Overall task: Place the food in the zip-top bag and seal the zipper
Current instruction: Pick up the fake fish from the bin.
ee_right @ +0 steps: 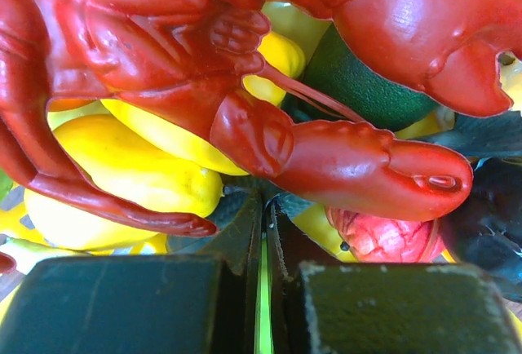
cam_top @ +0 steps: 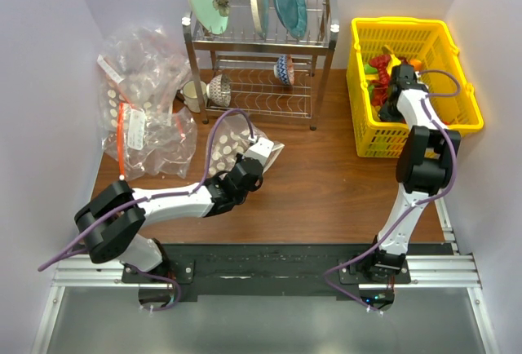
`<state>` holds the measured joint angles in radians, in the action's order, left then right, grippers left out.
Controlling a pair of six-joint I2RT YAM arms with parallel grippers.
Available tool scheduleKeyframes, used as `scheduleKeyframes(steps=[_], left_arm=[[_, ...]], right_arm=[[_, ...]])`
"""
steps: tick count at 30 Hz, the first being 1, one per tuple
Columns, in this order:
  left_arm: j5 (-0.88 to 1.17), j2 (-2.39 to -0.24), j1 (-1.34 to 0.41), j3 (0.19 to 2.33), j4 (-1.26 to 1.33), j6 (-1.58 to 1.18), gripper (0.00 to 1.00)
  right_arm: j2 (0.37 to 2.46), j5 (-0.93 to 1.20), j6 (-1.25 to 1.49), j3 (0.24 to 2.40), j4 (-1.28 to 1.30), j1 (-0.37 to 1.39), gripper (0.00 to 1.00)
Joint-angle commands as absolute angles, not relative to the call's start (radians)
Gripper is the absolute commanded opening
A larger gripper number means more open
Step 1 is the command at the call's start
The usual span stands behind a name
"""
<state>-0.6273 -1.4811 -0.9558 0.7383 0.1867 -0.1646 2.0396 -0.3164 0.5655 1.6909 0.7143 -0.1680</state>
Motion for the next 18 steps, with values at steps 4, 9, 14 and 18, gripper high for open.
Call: scheduleKeyframes(steps=[4, 9, 14, 18], left_arm=[[-0.660, -1.477, -0.953, 0.746, 0.238, -0.179, 0.00], [-0.655, -1.477, -0.954, 0.749, 0.235, -0.179, 0.00], [-0.655, -1.476, -0.954, 0.749, 0.235, -0.179, 0.00], [-0.653, -1.485, -0.953, 0.755, 0.233, -0.178, 0.00]], right_arm=[[1.870, -0.282, 0.560, 1.669, 0.703, -0.181, 0.00], [1.795, -0.236, 0.560, 1.674, 0.719, -0.181, 0.00], [1.767, -0.216, 0.546, 1.698, 0.733, -0.181, 0.00], [1.746, -0.120, 0.534, 1.744, 0.755, -0.181, 0.00]])
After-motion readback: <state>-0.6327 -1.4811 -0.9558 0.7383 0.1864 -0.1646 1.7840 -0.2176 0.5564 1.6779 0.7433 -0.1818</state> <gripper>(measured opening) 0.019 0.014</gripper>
